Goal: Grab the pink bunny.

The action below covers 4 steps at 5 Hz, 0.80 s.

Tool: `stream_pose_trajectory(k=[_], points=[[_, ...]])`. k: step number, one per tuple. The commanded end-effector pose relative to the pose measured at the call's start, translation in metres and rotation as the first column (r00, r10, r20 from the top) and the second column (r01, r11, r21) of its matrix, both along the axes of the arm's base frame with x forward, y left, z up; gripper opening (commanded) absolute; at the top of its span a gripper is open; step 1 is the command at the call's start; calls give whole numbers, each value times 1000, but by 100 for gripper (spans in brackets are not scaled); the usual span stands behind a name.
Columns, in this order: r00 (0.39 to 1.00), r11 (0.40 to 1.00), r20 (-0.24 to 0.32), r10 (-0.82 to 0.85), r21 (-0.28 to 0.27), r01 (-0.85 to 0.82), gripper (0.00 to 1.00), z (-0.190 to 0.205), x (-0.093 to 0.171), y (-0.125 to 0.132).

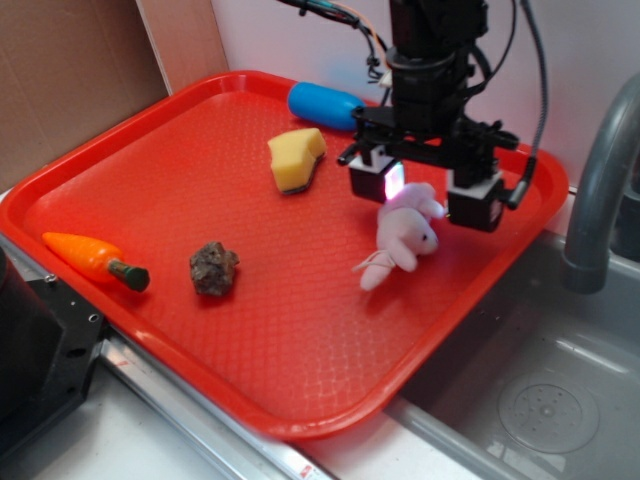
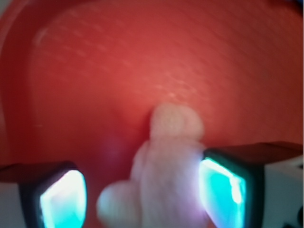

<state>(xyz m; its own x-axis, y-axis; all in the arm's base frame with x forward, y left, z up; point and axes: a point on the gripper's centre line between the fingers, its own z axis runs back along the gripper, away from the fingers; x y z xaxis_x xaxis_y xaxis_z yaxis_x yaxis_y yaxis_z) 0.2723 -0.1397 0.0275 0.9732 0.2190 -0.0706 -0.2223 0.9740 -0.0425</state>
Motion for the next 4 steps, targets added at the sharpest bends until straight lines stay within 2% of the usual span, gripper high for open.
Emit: stream_pose_trajectory(k=[1, 2, 3, 4], points=[[997, 997, -37, 69, -15, -70, 0, -7, -28, 30], [999, 998, -11, -43, -38, 42, 0, 18, -31, 39], [960, 961, 76, -270, -43, 274, 0, 68, -70, 46], [940, 947, 120, -321, 60, 316, 0, 116, -100, 75]])
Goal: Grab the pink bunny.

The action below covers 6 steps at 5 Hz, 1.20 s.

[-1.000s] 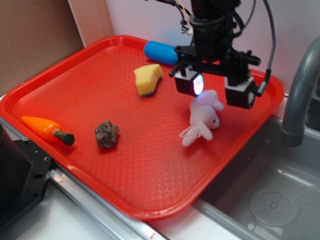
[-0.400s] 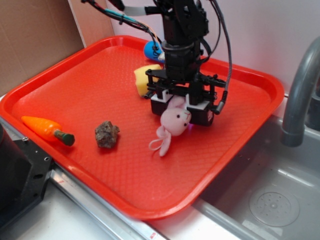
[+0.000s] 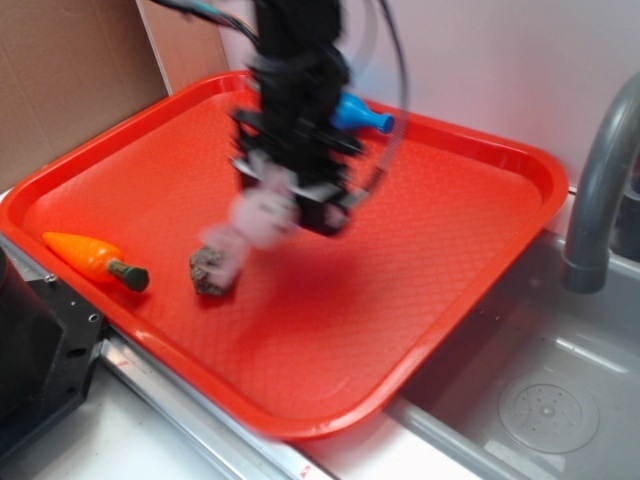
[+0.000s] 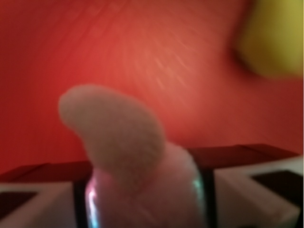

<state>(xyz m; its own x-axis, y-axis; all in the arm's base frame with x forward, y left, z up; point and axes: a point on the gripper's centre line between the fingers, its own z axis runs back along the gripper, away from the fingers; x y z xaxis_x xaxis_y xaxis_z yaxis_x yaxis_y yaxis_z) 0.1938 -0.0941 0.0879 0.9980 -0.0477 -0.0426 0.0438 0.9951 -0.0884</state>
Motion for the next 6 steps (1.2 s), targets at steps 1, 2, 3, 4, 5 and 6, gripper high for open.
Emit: stream_pose_trajectory(k=[1, 2, 3, 4, 5, 6], points=[[989, 995, 137, -53, 93, 40, 0, 106, -40, 51], [992, 991, 119, -43, 131, 27, 0, 125, -45, 70], [993, 989, 119, -17, 148, -1, 0, 130, -46, 87], [995, 989, 96, 25, 144, -39, 0, 121, -15, 114], [995, 986, 96, 16, 163, -32, 0, 111, 8, 123], [996, 985, 89, 14, 168, -29, 0, 99, 35, 128]])
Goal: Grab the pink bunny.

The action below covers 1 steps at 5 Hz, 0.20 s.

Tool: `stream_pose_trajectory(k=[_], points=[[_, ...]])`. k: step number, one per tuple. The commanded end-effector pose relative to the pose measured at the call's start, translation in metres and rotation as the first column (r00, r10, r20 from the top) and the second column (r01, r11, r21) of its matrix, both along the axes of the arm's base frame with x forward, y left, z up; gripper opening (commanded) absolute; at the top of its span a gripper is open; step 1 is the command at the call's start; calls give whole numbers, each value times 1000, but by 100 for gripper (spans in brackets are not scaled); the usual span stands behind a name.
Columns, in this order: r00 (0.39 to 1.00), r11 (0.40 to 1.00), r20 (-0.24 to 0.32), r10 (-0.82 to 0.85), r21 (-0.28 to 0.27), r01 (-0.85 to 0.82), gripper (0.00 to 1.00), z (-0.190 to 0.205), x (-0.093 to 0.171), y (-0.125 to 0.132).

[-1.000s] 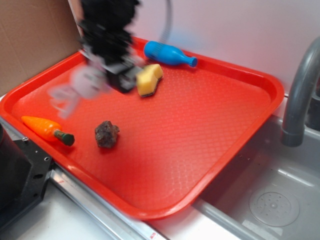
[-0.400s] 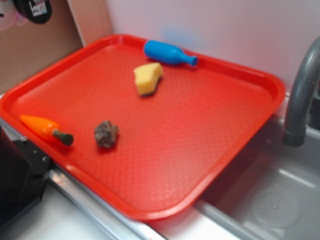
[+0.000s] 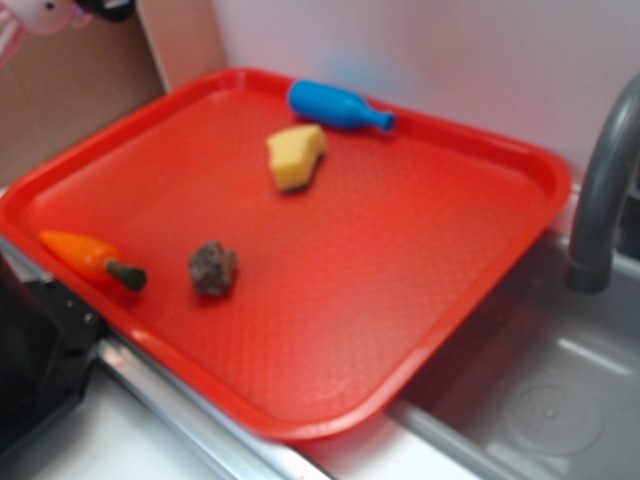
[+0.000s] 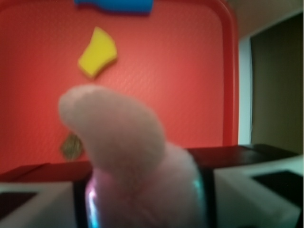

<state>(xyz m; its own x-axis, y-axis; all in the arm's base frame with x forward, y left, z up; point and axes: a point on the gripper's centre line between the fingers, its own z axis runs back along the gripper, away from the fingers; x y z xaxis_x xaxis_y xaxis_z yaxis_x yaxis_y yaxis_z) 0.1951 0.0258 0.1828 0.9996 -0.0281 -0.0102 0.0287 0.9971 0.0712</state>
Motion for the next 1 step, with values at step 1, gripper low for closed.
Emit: stream_pose_trajectory(k=[1], points=[[999, 1000, 42, 4, 0, -4, 0, -2, 41, 7]])
